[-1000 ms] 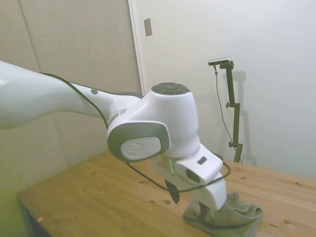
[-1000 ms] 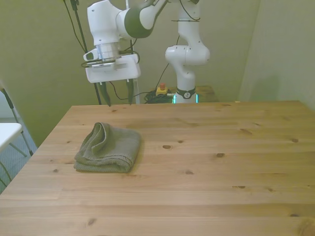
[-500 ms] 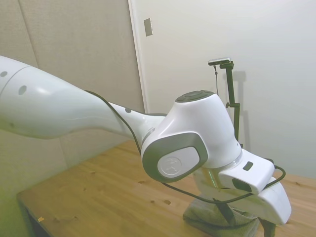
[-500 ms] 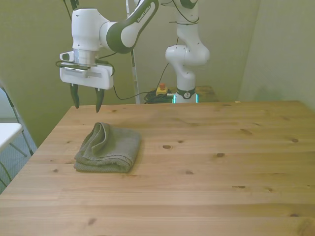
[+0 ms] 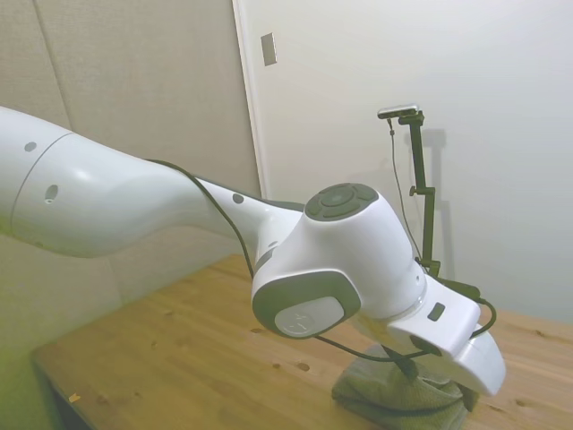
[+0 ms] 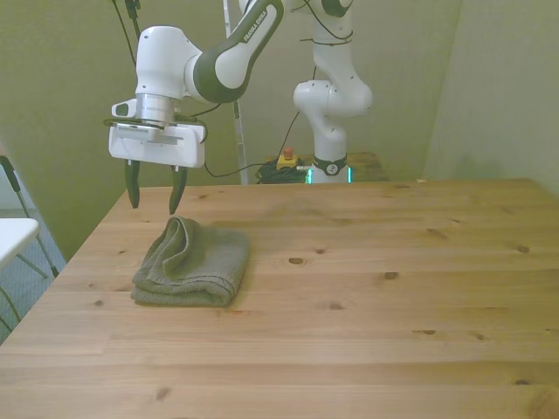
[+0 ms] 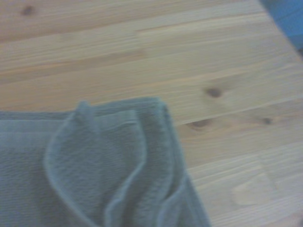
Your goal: Unfold the towel
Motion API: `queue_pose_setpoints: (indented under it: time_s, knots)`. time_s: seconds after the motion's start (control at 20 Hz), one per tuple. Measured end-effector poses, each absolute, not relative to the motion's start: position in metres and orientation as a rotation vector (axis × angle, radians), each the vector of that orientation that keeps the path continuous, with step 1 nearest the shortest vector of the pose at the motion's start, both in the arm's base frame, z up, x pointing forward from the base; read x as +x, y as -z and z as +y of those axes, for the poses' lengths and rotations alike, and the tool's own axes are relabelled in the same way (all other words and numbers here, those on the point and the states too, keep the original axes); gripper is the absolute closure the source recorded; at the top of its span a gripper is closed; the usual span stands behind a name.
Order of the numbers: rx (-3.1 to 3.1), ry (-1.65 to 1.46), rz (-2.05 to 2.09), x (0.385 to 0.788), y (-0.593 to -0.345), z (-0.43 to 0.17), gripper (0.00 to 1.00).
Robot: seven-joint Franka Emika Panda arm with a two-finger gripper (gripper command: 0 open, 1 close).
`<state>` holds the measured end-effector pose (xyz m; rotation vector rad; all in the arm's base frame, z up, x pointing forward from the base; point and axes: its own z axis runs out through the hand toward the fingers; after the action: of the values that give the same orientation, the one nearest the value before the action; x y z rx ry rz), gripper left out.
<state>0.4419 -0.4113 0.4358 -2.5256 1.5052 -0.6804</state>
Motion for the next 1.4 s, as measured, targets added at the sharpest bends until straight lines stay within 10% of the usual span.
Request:
queue_pose_setpoints:
  time_s: [1.2,1.25,1.4]
  knots:
    - [-2.451,0.574,1.396,0.473,-0.389,-0.393,0.00]
    - [-2.453,0.576,1.397,0.474,-0.387,-0.393,1.00]
    - [-2.456,0.571,1.402,0.474,-0.383,-0.392,1.00]
